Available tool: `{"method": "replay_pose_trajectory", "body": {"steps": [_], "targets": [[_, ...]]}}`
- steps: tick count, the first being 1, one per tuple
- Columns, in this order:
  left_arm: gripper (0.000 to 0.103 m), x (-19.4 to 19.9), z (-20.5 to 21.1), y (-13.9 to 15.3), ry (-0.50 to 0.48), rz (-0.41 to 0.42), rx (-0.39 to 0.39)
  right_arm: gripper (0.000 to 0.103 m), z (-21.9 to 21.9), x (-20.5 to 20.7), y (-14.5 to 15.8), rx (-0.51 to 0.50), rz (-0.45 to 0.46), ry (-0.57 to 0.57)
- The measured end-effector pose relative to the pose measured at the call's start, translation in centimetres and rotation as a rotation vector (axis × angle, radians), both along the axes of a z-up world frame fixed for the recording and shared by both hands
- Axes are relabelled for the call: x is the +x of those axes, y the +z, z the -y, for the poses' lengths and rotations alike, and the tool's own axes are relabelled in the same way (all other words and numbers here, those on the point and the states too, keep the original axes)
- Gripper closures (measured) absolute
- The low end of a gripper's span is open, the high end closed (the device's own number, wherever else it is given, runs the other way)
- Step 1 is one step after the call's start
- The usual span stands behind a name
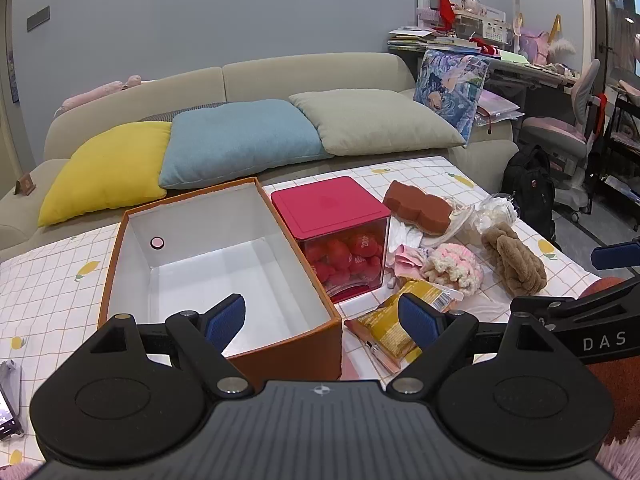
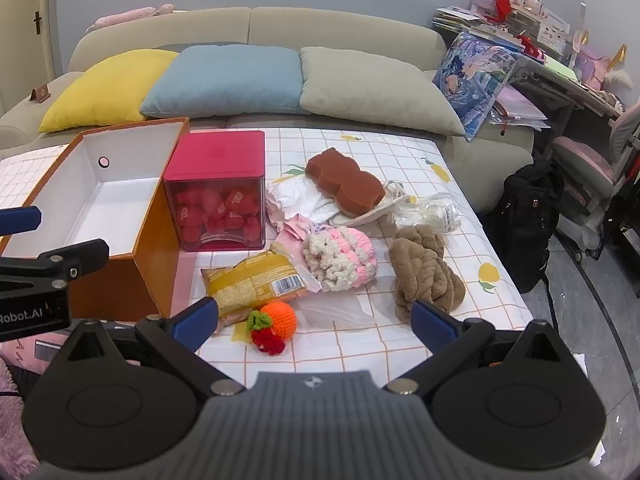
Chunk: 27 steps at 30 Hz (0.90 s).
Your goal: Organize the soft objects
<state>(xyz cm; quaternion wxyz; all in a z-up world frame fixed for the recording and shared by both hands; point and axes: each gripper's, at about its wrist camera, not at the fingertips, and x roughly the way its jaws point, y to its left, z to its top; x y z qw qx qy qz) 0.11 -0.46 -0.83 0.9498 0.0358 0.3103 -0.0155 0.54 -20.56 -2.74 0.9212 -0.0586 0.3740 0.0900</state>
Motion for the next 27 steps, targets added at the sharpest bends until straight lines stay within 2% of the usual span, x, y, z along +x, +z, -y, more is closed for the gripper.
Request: {"method": "replay_pose_trajectory", "body": {"steps": [27], "targets": [[0.002,0.24,-0.82,-0.43,0.022,-0.029,-0.015,0.003,-0.16,0.02,-0.43,-0.014,-0.012,0.004]]}}
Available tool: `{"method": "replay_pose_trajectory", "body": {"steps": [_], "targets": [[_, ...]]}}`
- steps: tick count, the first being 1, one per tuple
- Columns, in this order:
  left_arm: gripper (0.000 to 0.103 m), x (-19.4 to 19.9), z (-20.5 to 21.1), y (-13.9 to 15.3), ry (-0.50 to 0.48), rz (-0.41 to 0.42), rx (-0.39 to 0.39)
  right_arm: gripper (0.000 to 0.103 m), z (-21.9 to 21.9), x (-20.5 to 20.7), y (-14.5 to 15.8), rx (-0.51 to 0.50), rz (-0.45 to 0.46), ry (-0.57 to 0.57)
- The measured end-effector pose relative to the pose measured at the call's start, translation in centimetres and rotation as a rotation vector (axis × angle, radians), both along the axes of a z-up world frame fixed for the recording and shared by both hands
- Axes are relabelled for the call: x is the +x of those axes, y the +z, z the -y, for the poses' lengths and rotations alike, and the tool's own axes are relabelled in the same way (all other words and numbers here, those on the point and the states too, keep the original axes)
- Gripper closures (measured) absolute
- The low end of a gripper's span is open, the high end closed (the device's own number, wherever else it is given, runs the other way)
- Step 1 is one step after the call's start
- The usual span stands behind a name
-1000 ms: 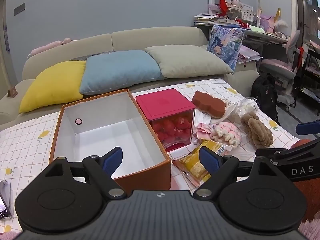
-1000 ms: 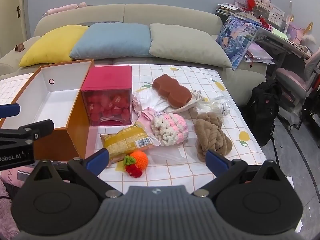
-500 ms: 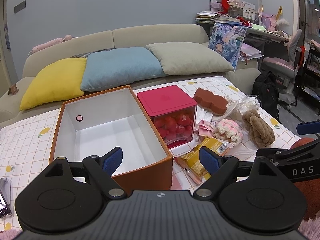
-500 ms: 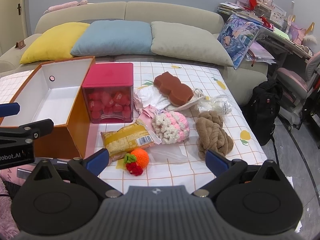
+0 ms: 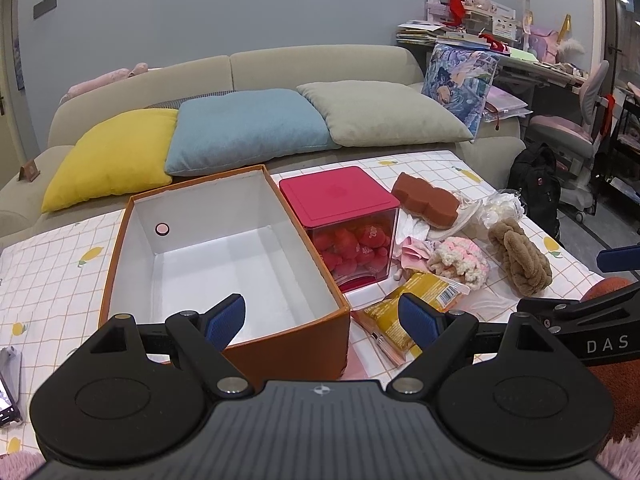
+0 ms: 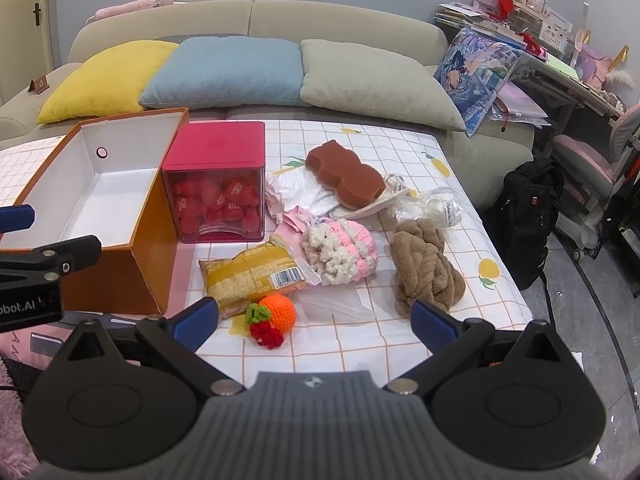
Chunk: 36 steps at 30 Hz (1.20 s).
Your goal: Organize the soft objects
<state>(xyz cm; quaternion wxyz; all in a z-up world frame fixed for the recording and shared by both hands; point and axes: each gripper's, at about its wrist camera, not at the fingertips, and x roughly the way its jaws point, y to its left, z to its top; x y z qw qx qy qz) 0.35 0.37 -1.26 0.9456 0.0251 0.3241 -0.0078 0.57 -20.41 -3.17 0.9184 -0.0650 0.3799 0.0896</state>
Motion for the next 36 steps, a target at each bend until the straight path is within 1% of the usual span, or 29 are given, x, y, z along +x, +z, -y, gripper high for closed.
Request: {"method": "replay_pose_trajectory", "body": {"steps": [36], "targets": [[0.003,-0.33,0.29,-0.35,0.004,-0.006,-0.003,0.003,-0.02,0.27,-0.27,0.0,-0.022,-0.006]]}}
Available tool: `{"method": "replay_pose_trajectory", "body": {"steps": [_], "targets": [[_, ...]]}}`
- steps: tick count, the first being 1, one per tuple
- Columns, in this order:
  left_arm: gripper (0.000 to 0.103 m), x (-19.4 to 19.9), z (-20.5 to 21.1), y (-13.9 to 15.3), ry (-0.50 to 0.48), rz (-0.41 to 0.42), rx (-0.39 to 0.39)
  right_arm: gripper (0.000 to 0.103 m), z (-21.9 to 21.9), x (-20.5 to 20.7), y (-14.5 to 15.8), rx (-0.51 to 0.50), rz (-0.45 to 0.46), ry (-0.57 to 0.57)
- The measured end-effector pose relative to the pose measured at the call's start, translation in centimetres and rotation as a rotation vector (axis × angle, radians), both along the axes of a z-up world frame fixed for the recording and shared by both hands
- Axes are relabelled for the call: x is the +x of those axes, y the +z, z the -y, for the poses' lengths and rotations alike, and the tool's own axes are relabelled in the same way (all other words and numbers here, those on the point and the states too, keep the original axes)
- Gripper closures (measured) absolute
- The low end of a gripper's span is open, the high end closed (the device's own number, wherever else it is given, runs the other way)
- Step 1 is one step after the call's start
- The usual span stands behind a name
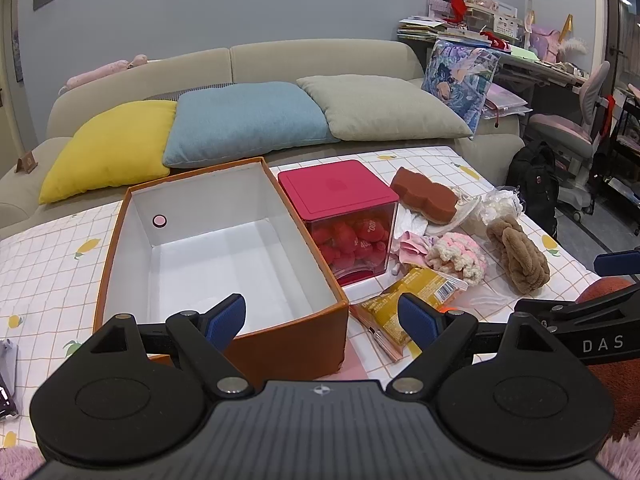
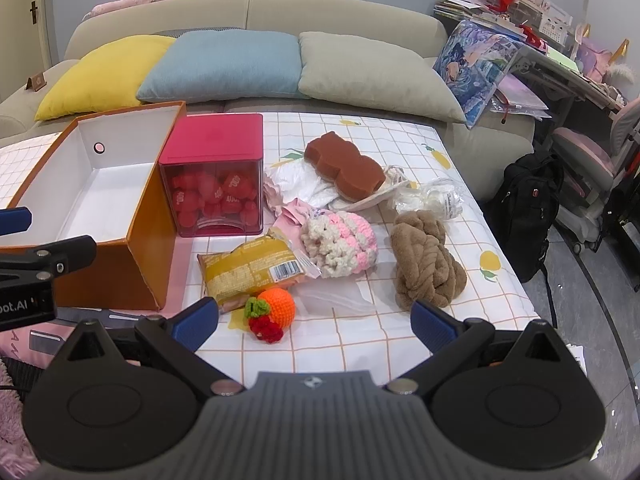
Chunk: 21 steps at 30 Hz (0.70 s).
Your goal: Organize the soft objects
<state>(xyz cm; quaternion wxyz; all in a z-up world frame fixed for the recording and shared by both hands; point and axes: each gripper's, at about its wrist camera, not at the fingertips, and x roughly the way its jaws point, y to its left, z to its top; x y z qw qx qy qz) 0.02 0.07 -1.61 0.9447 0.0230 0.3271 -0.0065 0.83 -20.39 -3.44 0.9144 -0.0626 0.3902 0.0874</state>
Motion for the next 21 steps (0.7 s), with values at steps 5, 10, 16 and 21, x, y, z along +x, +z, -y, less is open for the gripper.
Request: {"method": "replay_pose_trajectory", "body": {"steps": [5,10,16,21], "targets": [[0.003,-0.1,0.2,-0.1,0.0,-0.001,0.0,0.003,-0.1,0.0,-0.2,-0.001,-0.003,0.0],[0.004,-0.2,0.2,-0.2,-0.003,-0.005,-0.012,0.003,-0.1,0.0,-0.2,-0.001,-0.007,0.0],[0.015,0.0,0.2,-0.3,-0.058,-0.03,-0.069,0.003,0.1,0.5,-0.6,0.018,-0.038,0.013],[0.027,1.1,1.0,-0.5,-0.19,-0.081,-0.084,0.02,0.1,1.9,-1.7,0.052,-0.127,0.036]]}}
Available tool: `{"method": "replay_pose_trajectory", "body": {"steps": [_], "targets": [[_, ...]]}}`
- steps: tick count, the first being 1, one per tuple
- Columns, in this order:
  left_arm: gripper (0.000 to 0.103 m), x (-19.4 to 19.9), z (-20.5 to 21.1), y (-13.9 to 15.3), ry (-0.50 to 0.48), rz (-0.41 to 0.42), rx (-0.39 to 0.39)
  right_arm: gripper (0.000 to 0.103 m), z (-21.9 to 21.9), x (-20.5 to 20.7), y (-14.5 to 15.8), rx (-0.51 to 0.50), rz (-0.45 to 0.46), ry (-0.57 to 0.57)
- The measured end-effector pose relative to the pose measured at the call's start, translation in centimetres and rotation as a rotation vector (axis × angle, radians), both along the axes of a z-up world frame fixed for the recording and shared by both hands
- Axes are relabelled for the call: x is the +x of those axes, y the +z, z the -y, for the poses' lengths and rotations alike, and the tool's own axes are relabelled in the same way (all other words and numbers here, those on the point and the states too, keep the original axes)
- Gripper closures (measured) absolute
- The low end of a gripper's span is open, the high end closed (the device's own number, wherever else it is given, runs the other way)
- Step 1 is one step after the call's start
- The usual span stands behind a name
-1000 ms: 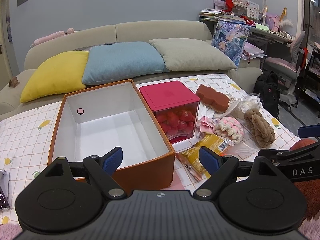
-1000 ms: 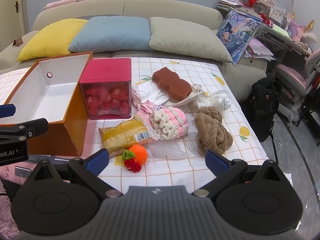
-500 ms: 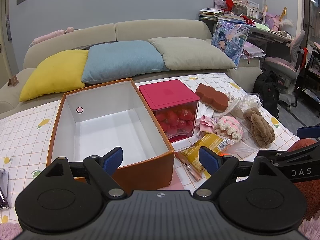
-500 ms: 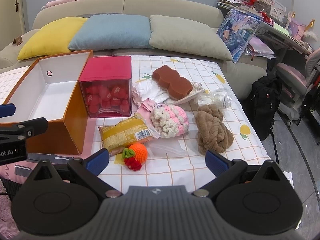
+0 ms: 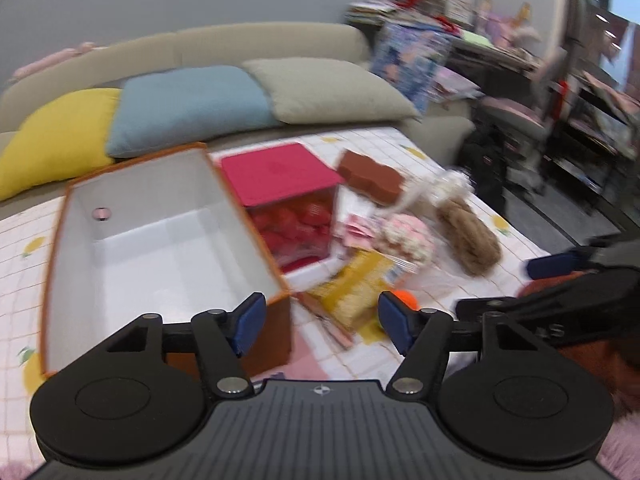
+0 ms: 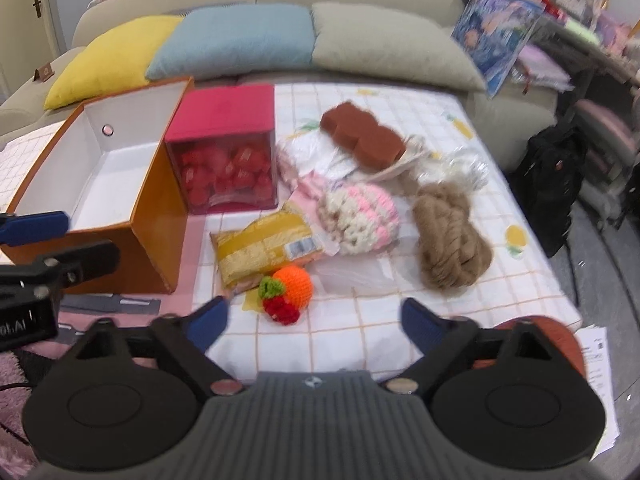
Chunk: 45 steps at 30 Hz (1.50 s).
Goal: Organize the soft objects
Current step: 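Grasp the orange crocheted fruit with the right gripper while the left grasps the yellow snack bag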
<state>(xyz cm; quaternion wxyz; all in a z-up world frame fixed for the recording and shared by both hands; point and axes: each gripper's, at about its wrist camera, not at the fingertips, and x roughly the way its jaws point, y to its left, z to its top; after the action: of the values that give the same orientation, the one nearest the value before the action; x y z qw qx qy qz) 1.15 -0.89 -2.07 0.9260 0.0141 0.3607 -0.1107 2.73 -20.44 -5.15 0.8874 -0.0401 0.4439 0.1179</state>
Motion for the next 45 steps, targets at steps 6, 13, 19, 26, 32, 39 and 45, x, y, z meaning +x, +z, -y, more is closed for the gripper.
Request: {"method": "replay_pose_trajectory", "body": {"steps": [6,13,19,26,32,39,45], "targets": [[0.029,3.1,1.4,-0.4,-0.154,-0.053,0.083,0.031,-0.3,1.9,-1.6,0.047,-0.091,0.056],[0.029,7.1,3.2,-1.7,-0.375,-0.161,0.203,0.043,-0.6,4.3,-4.2,0.076,-0.186,0.083],[0.029,9.9,3.7,-2.6,-0.429,-0.257,0.273,0.044,-1.6,6.8,-6.5,0.088,-0.212,0.11],[0.02,11.9,4.6,-3.9,-0.492,-0.331,0.321,0.059,-0.8,9.0,-8.6,0.167,-0.263,0.075],[0.018,13.4,6.5,-5.1,-0.54,-0.377,0.39,0.063,0.9,9.4,-8.8,0.234,-0.294,-0.003],[0.015,14.6,9.4,-7.0,-0.516,-0.403,0.551,0.063,2.3,9.4,-8.8,0.217,-0.313,-0.095],[0.015,15.5,10.6,-9.4,-0.552,-0.446,0.607,0.063,2.7,9.6,-9.0,0.229,-0.328,-0.113]]}}
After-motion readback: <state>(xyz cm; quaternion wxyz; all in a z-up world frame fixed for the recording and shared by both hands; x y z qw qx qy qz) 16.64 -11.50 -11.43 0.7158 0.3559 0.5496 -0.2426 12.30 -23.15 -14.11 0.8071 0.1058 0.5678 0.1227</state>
